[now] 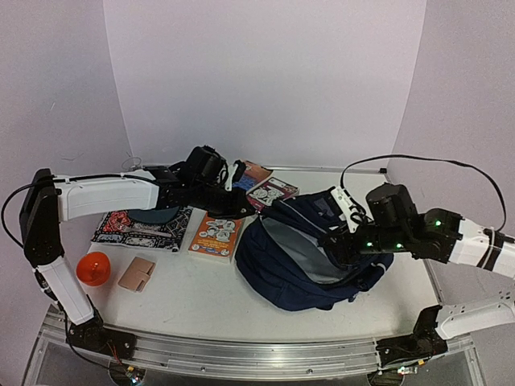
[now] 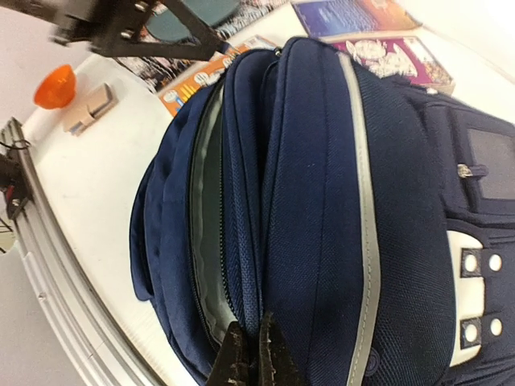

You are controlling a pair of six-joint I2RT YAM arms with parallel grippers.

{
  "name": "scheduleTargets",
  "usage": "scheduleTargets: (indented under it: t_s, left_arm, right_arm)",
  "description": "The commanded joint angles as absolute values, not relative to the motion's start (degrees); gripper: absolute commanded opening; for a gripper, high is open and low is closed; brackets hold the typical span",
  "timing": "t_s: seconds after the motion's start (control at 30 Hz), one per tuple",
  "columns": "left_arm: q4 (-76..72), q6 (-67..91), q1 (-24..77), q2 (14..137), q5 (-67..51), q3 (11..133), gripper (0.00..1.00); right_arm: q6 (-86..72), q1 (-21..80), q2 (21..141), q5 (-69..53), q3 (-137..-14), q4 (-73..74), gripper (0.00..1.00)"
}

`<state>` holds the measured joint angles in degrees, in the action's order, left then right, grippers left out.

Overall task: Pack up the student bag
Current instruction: Unzip the second largest pocket of the student bag.

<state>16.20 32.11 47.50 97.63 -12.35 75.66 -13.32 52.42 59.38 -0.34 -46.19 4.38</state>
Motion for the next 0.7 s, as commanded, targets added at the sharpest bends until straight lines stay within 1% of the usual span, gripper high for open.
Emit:
scheduleTargets:
  t_s: [0.0, 0.07, 0.2, 0.27, 0.37, 0.43, 0.57, 0.67]
  left_arm:
    - [14.85, 28.04, 40.39, 101.25, -2.4, 77.22, 0.0]
    - [14.78, 26.98, 40.26, 103.98, -3.07, 78.54, 0.0]
    - [13.59, 27.26, 40.57, 107.86, -9.02, 80.55, 0.0]
    - [11.98, 27.65, 40.69, 108.08, -8.59, 79.68, 0.0]
    - [11.63, 27.6, 40.61, 110.04, -4.19, 79.28, 0.0]
    - [11.7, 27.83, 40.61, 112.29, -2.37, 79.46, 0.0]
    - [11.37, 29.73, 40.76, 118.67, -4.53, 81.29, 0.0]
    - [10.73, 30.83, 40.95, 119.71, -5.68, 82.39, 0.04]
  right_arm:
    - [-12.47, 52.27, 50.25, -1.21, -45.11, 9.32, 0.0]
    - [-12.5, 52.29, 48.89, -1.72, -45.09, 9.63, 0.0]
    - [-12.74, 52.22, 50.19, -4.67, -45.5, 9.94, 0.0]
    - [-12.56, 52.28, 50.68, -7.0, -46.07, 9.44, 0.0]
    - [-12.55, 52.28, 48.49, -9.21, -46.99, 6.94, 0.0]
    - [-12.21, 52.21, 46.53, -8.53, -48.06, 6.05, 0.0]
    - [-11.96, 52.23, 46.26, -6.79, -50.47, 6.15, 0.0]
    - [-12.43, 52.27, 48.57, -4.84, -51.14, 6.46, 0.0]
